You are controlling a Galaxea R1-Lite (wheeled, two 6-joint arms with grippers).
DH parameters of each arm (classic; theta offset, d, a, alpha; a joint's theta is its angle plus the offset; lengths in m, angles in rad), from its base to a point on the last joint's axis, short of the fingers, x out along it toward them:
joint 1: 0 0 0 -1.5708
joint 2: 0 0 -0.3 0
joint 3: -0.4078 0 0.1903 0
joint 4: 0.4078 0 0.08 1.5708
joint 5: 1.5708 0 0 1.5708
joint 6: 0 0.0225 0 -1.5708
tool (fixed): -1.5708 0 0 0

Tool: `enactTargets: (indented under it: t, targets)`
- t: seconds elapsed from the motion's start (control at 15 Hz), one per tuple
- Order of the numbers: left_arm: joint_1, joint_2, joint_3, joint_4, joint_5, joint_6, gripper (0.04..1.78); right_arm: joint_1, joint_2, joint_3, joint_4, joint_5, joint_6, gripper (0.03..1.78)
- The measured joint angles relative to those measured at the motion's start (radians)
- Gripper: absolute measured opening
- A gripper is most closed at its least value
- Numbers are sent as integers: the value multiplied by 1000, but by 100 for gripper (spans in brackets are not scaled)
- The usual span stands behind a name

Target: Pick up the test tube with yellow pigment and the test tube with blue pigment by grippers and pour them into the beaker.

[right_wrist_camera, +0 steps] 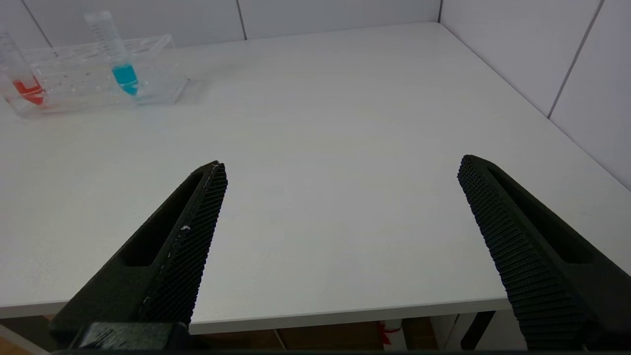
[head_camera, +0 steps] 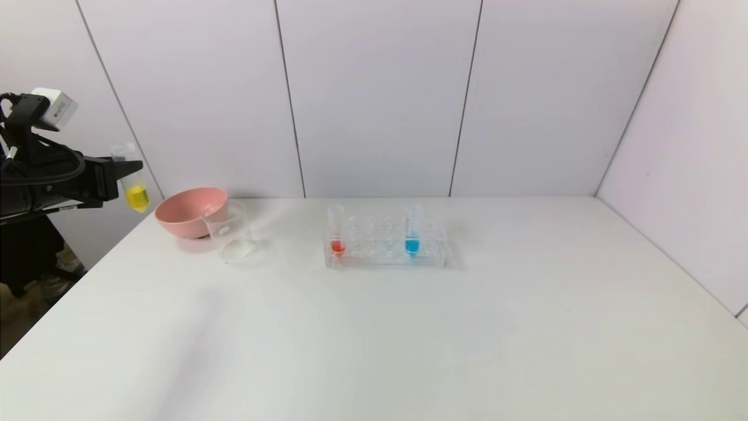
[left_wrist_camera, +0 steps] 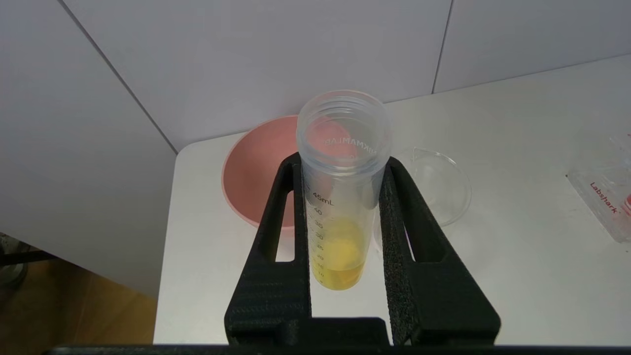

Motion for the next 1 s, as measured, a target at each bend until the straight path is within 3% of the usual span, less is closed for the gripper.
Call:
enactTargets:
  t: [0.67,0.87,1.0]
  targets:
    - [4,17,-29,59,27,85,43,0,0,0,0,0,0,171]
    - [4,16,-96,196,33,117,43,0,0,0,0,0,0,171]
    - [-1,19,-204,366,31,198,43,0,0,0,0,0,0,171]
